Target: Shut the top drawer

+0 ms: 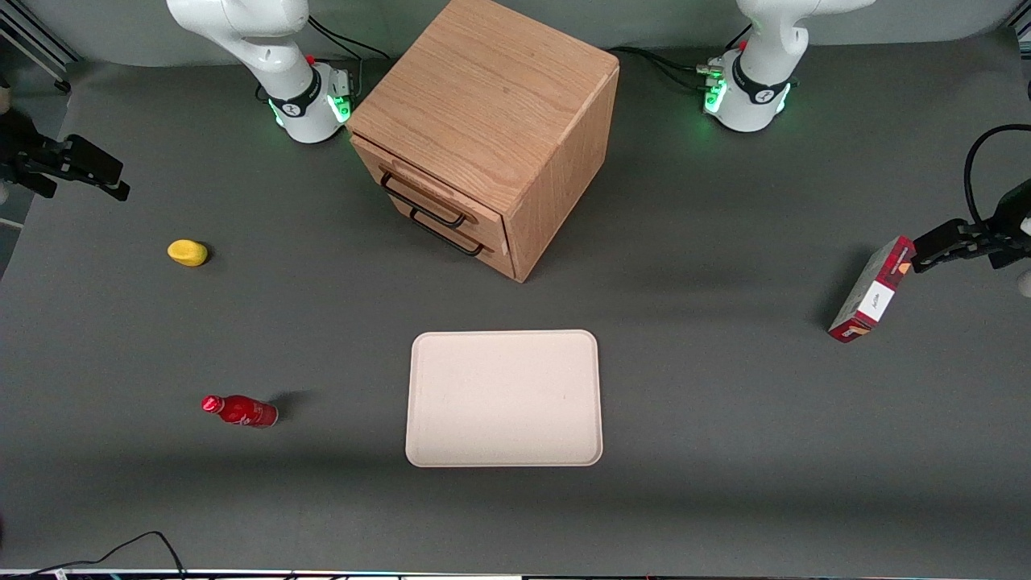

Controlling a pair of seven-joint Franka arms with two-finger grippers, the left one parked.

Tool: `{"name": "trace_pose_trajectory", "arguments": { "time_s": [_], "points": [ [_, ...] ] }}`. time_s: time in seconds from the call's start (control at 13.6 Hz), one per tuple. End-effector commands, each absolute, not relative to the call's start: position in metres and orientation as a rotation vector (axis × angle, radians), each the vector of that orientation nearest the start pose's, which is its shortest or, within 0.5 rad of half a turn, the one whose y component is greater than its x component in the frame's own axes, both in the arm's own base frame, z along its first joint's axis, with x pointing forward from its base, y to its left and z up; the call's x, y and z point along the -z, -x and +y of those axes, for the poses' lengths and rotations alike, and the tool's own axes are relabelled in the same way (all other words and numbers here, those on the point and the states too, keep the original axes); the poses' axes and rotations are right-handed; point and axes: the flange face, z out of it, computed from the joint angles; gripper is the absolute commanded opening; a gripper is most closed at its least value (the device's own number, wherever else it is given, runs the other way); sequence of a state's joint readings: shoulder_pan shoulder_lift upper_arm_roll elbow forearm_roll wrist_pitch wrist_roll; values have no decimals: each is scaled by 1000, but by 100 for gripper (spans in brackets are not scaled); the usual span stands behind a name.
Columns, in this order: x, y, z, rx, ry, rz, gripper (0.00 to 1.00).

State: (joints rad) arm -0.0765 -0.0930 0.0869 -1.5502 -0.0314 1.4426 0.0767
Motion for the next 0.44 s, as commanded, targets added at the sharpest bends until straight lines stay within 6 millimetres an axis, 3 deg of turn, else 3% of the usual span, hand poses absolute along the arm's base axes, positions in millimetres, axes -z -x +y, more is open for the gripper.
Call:
{"name": "trace_pose_trajectory", "arguments": {
  "time_s": [0.0,0.37],
  "points": [
    [-677,-516,7,2,3189,144,100],
    [-676,-516,5,-8,3188,151,100]
  ]
}}
